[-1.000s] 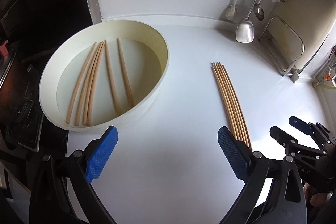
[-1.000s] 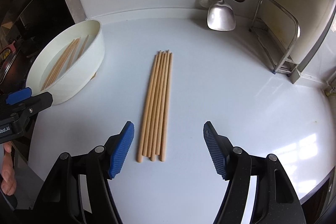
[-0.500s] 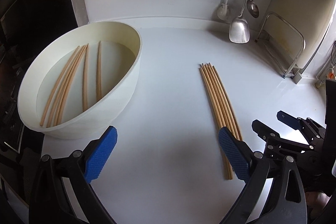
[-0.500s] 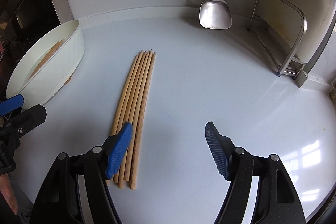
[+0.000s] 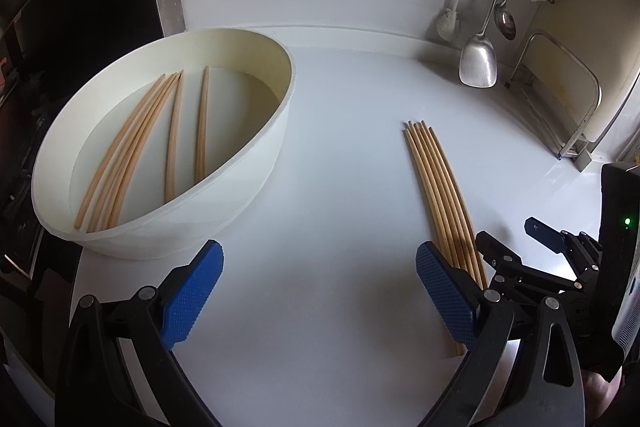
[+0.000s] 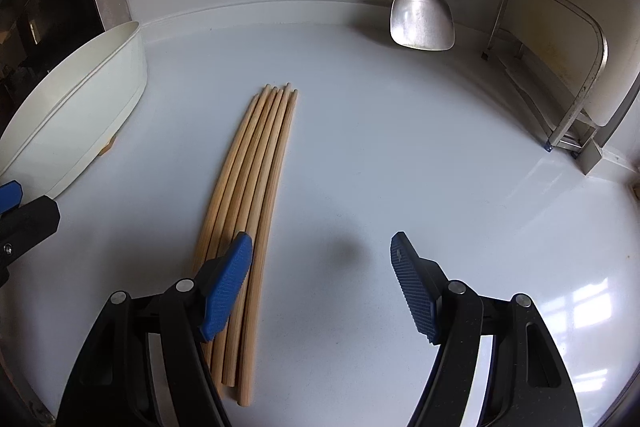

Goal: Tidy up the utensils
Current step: 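Move both open tools back over the chopstick row, then lower the left tool and close on a chopstick while the right tool grasps another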

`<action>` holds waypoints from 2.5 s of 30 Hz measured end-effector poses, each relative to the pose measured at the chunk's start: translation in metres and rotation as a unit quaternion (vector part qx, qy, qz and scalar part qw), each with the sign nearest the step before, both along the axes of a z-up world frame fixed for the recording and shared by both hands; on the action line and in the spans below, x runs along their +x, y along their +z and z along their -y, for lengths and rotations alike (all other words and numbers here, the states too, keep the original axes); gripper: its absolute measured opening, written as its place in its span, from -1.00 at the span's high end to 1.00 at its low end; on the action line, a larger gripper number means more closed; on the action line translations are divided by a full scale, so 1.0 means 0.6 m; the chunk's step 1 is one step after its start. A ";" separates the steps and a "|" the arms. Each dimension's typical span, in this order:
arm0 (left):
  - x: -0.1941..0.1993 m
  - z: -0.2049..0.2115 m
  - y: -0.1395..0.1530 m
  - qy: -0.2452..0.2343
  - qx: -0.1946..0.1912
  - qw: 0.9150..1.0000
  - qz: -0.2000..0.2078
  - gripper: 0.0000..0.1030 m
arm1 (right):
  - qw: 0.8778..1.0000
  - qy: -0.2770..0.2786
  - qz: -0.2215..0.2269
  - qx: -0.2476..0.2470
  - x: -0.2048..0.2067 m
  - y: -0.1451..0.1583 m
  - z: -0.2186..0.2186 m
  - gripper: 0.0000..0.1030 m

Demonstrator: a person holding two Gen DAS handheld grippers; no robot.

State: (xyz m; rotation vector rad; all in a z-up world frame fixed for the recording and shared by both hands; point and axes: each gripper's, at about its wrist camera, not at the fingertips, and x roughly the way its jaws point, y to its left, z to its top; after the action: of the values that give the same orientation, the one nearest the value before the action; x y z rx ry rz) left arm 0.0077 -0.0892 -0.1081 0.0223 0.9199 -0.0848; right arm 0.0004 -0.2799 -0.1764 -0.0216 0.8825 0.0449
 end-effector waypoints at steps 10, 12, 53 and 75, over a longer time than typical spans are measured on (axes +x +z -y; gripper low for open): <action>0.006 0.017 -0.002 -0.007 -0.006 1.000 -0.001 -0.85 | 0.999 0.010 0.001 -0.032 0.002 -0.006 0.000 -0.33; 0.006 0.023 -0.003 -0.004 -0.001 1.000 0.002 -0.85 | 0.999 0.013 0.002 -0.042 0.002 -0.008 -0.001 -0.33; 0.043 0.107 -0.082 -0.020 0.023 0.999 -0.044 -0.85 | 0.999 0.024 0.024 -0.033 0.004 0.001 0.068 -0.33; 0.067 0.094 -0.092 0.002 0.048 0.997 -0.055 -0.88 | 0.998 0.031 0.018 -0.043 0.013 -0.005 0.053 -0.33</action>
State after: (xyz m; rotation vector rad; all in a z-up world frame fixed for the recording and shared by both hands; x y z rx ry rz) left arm 0.0479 -0.1456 -0.1633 0.1063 1.0326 -0.0386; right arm 0.0082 -0.3115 -0.1794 -0.1292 0.8476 0.0635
